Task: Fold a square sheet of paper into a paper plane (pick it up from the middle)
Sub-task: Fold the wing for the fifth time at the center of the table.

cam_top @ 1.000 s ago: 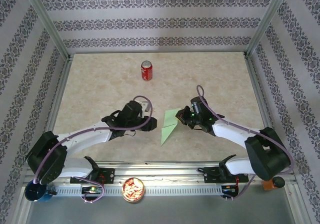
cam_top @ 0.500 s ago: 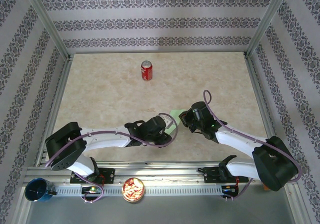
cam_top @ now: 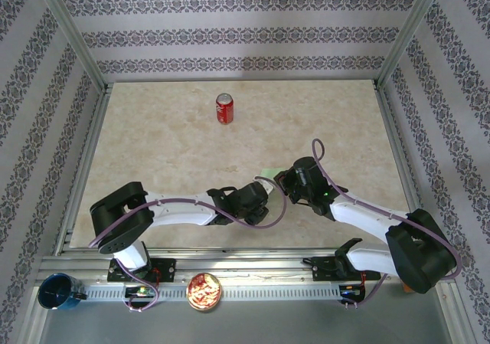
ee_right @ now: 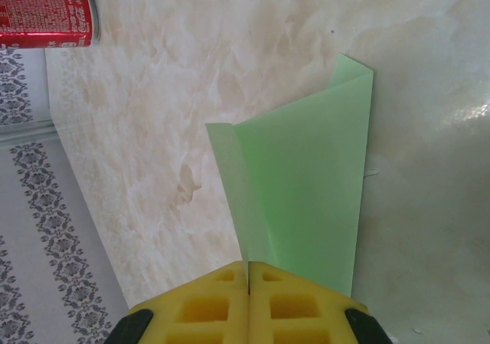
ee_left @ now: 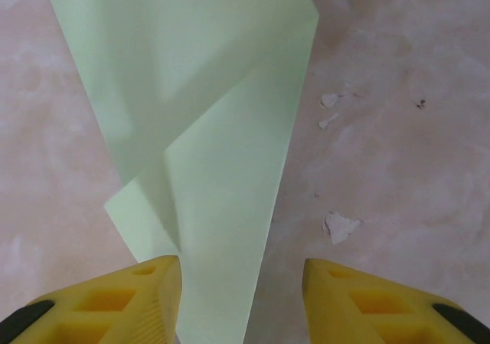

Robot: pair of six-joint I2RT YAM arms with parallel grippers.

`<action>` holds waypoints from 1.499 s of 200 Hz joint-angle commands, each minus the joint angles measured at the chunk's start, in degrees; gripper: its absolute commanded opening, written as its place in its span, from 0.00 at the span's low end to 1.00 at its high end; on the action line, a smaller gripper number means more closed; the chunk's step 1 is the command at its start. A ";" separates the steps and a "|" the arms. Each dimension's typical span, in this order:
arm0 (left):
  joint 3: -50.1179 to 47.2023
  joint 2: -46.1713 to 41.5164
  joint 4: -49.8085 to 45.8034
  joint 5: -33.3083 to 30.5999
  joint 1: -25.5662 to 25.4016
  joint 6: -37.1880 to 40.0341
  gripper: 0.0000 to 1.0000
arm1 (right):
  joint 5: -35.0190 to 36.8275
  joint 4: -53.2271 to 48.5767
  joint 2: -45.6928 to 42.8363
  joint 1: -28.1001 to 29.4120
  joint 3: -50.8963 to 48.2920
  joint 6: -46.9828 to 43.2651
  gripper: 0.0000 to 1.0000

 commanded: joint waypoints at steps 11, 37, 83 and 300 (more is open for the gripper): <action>2.44 2.05 -3.95 -5.27 -1.39 2.85 0.43 | 0.55 1.03 -0.67 -0.02 -1.40 0.75 0.00; 3.36 2.87 -5.14 -6.02 -1.74 3.31 0.39 | 0.71 0.94 -1.31 -0.28 -1.97 0.78 0.00; 3.51 2.78 -6.17 -7.49 -1.92 3.05 0.34 | 0.58 1.03 -1.90 -0.77 -2.50 0.80 0.00; 3.15 1.05 -3.93 -6.53 -1.92 5.45 0.40 | -0.76 1.90 -1.09 -1.21 -2.54 0.64 0.00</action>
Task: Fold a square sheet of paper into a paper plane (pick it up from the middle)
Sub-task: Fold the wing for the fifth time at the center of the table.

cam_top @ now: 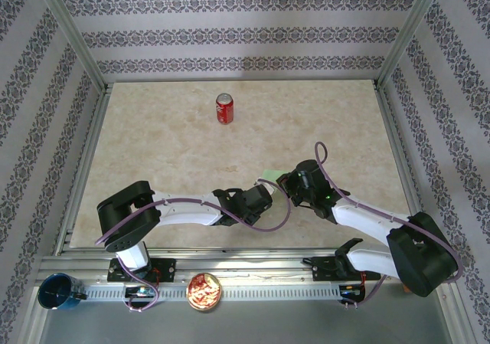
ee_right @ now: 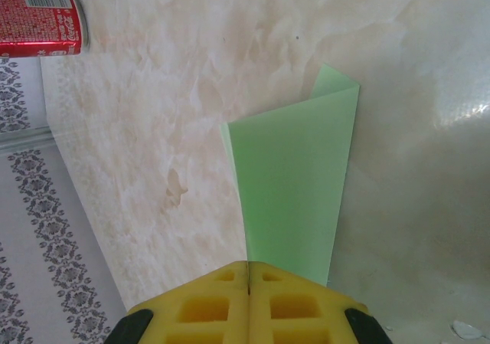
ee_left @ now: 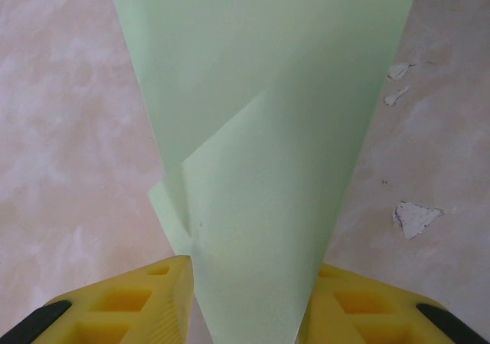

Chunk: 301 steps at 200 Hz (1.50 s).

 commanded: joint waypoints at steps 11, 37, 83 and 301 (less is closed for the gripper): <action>0.89 -1.29 1.08 0.46 -0.92 1.75 0.40 | -0.68 1.28 0.40 -0.37 -0.04 0.19 0.00; 0.48 -1.73 1.47 0.42 -0.92 1.96 0.38 | -0.68 1.31 0.55 -0.42 -0.03 0.21 0.00; 0.36 -1.65 1.29 0.38 -0.92 2.06 0.31 | -0.95 1.26 0.61 -0.43 0.11 0.09 0.00; 2.60 2.95 -1.17 6.31 -0.30 -1.34 0.08 | -5.06 -23.25 -10.23 -7.03 6.04 -23.88 0.50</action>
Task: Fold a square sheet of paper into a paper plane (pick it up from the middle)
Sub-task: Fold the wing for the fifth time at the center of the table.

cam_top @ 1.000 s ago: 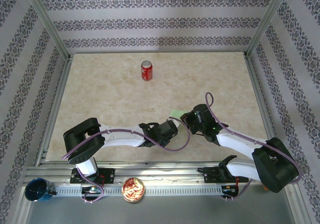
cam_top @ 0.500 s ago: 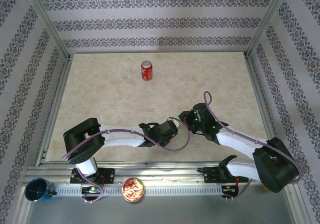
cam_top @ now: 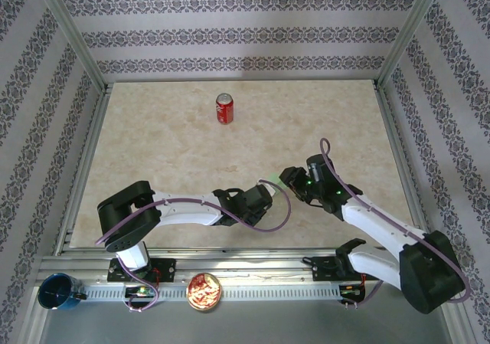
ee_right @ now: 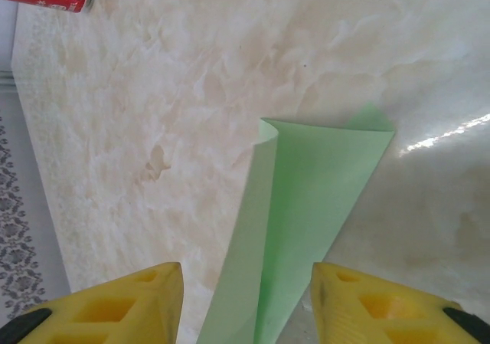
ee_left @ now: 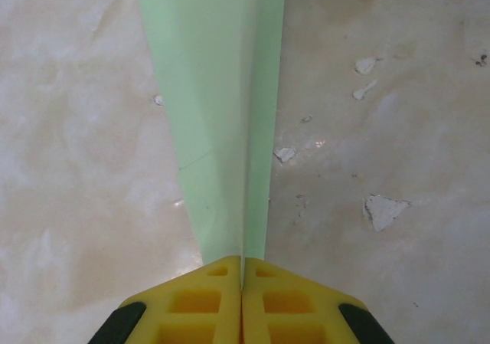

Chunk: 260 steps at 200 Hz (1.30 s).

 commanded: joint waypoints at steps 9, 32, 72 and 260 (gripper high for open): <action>2.95 2.82 -2.04 3.15 -0.22 -1.32 0.08 | 0.48 -10.29 -3.26 -1.38 2.36 -5.28 0.51; 3.91 3.70 -2.42 6.07 0.43 -1.75 0.08 | -0.94 -12.41 -4.59 -2.32 1.88 -6.31 0.51; 3.26 3.41 -1.00 13.95 3.68 -4.29 0.07 | -1.96 -11.40 -8.38 -2.41 -1.53 -5.64 0.51; 1.79 9.90 9.61 43.18 14.24 -15.31 0.05 | -12.31 4.05 -6.95 -1.58 -10.24 -7.17 0.15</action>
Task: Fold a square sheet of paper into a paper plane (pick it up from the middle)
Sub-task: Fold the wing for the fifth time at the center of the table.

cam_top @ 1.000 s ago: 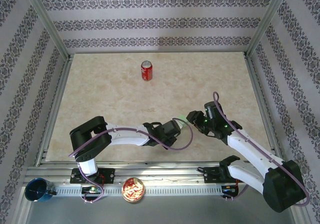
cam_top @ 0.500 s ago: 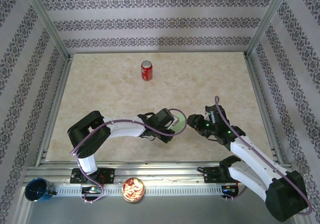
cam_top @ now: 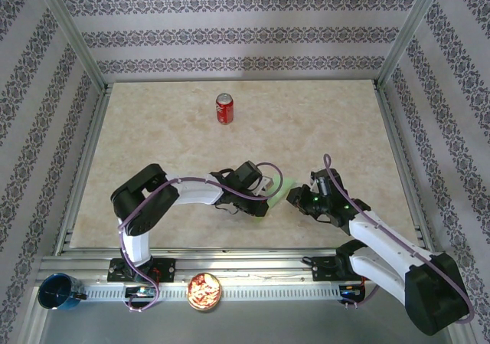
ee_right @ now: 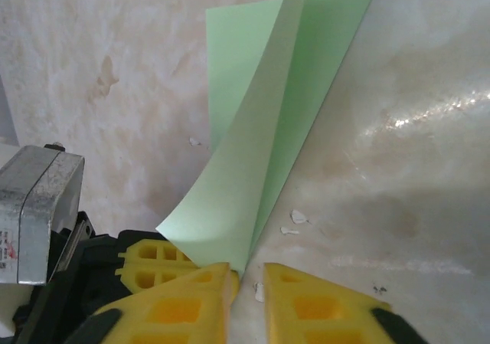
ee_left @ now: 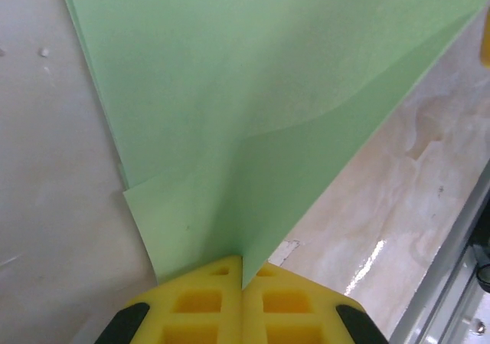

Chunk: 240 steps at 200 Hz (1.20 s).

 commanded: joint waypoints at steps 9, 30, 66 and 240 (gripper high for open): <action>-0.32 2.09 2.79 3.76 1.15 -3.45 0.05 | -3.46 9.05 1.67 0.96 -1.94 0.89 0.12; -0.30 2.58 3.41 4.16 1.73 -5.54 0.04 | -2.44 13.36 3.82 1.87 -2.92 3.28 0.08; -1.85 3.06 7.05 6.54 2.82 -9.78 0.04 | -2.12 16.51 8.80 3.27 -1.50 2.87 0.04; -6.61 4.76 17.68 10.27 5.04 -22.22 0.02 | -10.78 27.03 24.55 -1.08 3.60 -0.04 0.10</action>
